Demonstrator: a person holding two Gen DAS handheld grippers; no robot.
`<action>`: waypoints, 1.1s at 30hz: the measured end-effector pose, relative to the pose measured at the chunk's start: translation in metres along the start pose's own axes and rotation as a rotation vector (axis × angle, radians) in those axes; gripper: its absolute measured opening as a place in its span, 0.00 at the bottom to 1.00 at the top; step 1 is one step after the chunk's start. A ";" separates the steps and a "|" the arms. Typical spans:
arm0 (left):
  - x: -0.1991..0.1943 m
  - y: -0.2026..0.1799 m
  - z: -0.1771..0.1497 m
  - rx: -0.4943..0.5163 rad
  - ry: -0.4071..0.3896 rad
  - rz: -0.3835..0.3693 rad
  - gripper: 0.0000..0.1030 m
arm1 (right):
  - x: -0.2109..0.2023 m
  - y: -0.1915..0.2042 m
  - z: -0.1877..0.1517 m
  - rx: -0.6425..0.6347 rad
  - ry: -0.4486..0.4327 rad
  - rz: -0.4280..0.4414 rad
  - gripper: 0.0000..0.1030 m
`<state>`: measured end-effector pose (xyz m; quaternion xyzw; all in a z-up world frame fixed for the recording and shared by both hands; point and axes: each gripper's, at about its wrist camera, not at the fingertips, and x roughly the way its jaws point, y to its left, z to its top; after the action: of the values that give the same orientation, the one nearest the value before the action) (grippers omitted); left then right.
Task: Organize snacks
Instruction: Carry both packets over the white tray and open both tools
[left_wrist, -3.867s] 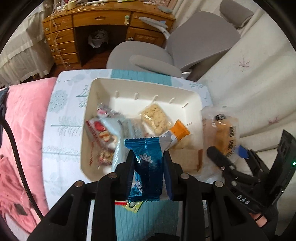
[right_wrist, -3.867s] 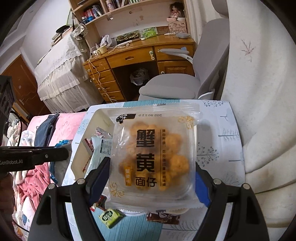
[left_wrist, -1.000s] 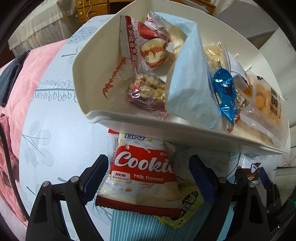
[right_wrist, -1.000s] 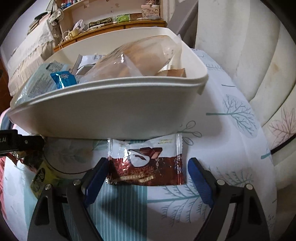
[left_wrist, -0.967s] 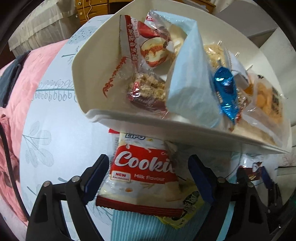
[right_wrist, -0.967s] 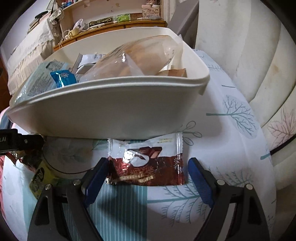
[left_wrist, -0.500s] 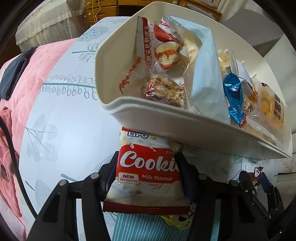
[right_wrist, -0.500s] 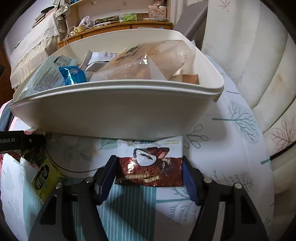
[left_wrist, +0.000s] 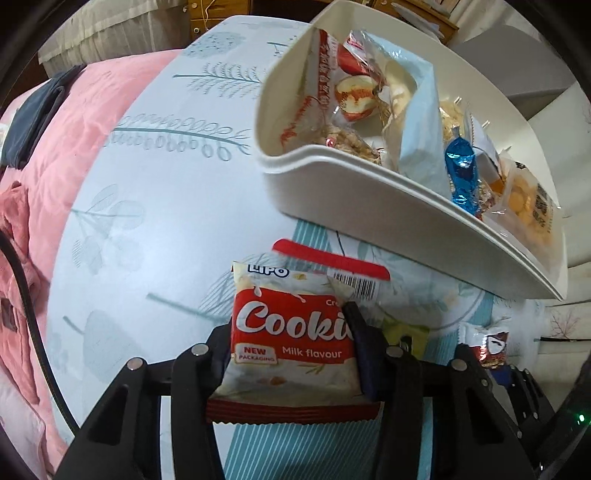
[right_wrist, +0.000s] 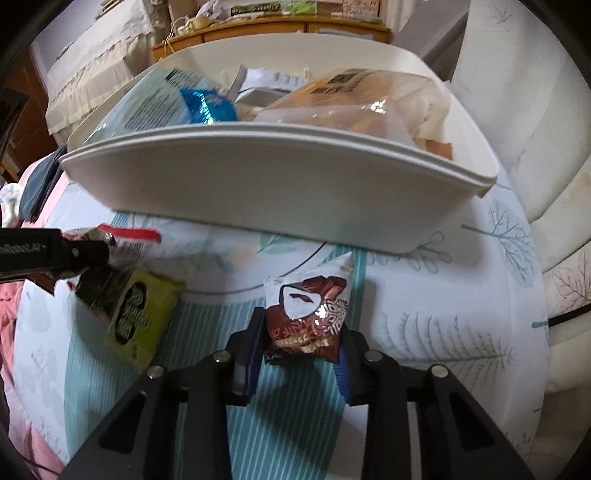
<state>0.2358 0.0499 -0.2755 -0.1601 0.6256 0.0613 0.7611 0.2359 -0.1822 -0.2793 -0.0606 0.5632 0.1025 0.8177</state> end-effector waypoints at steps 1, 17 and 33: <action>-0.005 0.002 -0.001 0.000 0.003 -0.002 0.47 | -0.001 0.001 0.000 0.001 0.012 0.005 0.31; -0.086 0.020 0.025 0.031 -0.045 -0.098 0.47 | -0.072 0.080 0.038 -0.132 0.005 0.128 0.31; -0.084 -0.009 0.102 0.174 -0.209 -0.240 0.47 | -0.076 0.065 0.100 -0.103 -0.128 0.036 0.33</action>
<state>0.3162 0.0834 -0.1755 -0.1597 0.5225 -0.0682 0.8348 0.2853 -0.1054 -0.1720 -0.0857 0.5046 0.1495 0.8460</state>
